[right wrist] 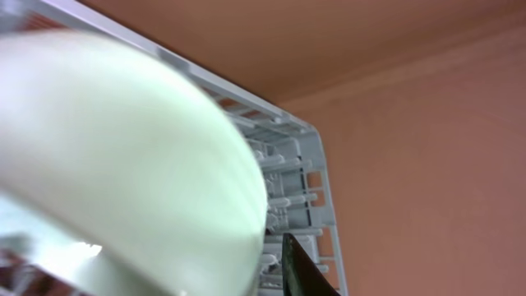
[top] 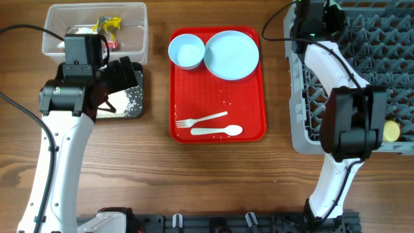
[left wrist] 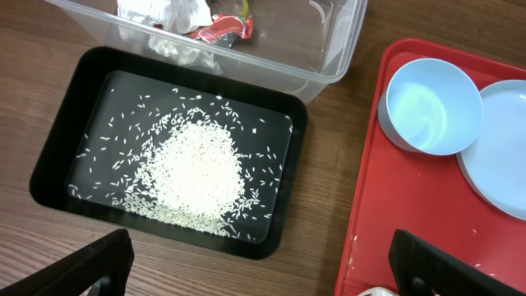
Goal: Sort waste into correct bins and load items into the dishwasher rack
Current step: 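Reach the right gripper back and grasp the second light-blue bowl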
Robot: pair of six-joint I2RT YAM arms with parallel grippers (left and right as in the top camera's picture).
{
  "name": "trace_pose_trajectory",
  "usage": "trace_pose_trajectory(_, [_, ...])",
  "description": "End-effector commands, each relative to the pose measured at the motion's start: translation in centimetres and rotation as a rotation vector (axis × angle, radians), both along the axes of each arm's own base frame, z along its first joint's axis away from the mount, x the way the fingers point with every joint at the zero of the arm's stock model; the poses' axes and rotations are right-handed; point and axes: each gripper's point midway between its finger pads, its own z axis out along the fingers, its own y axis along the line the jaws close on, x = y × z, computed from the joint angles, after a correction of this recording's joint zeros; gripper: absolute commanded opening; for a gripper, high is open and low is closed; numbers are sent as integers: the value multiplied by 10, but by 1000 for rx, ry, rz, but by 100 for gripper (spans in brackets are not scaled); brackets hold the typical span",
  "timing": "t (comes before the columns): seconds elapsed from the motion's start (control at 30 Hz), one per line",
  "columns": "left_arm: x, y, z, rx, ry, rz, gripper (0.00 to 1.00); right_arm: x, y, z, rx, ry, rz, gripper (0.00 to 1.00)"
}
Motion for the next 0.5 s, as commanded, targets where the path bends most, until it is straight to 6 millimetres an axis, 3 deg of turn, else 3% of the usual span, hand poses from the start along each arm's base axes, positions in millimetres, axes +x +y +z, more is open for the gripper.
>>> trace_pose_trajectory(0.0, [1,2,1,-6,-6,16,100,7,28,-13,23,2,49,20])
trace_pose_trajectory(0.1, [1,2,1,-6,-5,16,100,6,41,-13,3,22,68,33])
trace_pose_trajectory(0.17, [1,2,1,-6,-6,16,100,3,46,-12,-12,32,61,35])
trace_pose_trajectory(0.4, [1,2,1,-6,-6,16,100,-7,59,-2,-76,20,5,67])
trace_pose_trajectory(0.47, [1,2,1,-6,-5,16,100,-9,68,2,-97,13,3,70])
